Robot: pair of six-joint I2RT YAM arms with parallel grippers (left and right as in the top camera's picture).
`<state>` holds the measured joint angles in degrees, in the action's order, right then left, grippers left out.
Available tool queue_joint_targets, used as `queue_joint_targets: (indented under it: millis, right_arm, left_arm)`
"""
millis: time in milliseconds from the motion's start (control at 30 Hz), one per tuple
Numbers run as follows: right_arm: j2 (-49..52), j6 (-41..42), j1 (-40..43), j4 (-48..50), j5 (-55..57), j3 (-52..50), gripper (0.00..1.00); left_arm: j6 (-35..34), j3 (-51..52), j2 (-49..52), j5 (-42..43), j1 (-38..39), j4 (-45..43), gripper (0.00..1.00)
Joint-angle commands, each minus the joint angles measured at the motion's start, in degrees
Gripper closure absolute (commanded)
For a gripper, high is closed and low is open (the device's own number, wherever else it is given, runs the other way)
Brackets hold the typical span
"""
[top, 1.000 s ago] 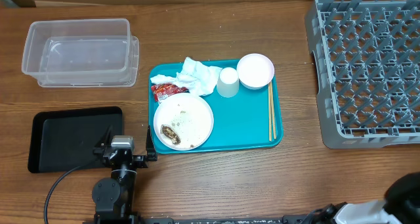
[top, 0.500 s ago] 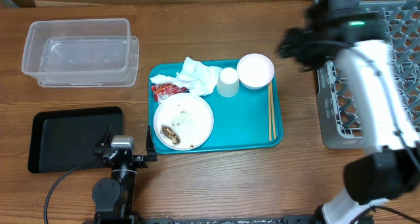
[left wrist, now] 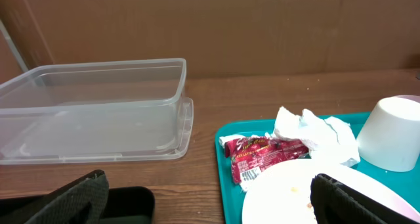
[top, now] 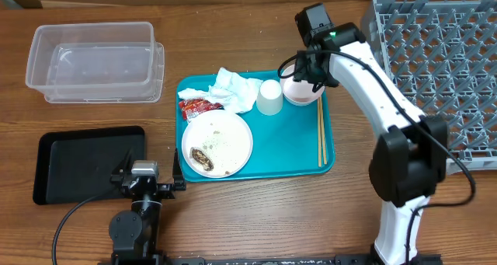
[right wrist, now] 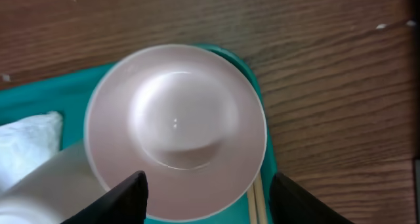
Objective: Sort waste into correct bins and load items into the dishwasher
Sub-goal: 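Position the right gripper over the white cup on the tray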
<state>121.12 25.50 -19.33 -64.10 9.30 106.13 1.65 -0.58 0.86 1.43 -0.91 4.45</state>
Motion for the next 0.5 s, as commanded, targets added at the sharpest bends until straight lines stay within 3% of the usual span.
queue_joint_targets:
  millis: [0,100,467]
  right_arm:
    - [1.8,1.8,0.0,0.0,-0.6,0.0,0.41]
    - [3.4,2.7,-0.2,-1.0,-0.6,0.0,0.46]
    - [5.0,7.8,1.9,-1.7,3.1,0.0,0.44]
  left_arm:
    - [-0.4,0.3,-0.6,-0.3,-0.6,0.0,0.0]
    - [-0.4,0.3,-0.6,-0.3,-0.6,0.0,0.0]
    - [-0.4,0.3,-0.6,-0.3,-0.6,0.0,0.0]
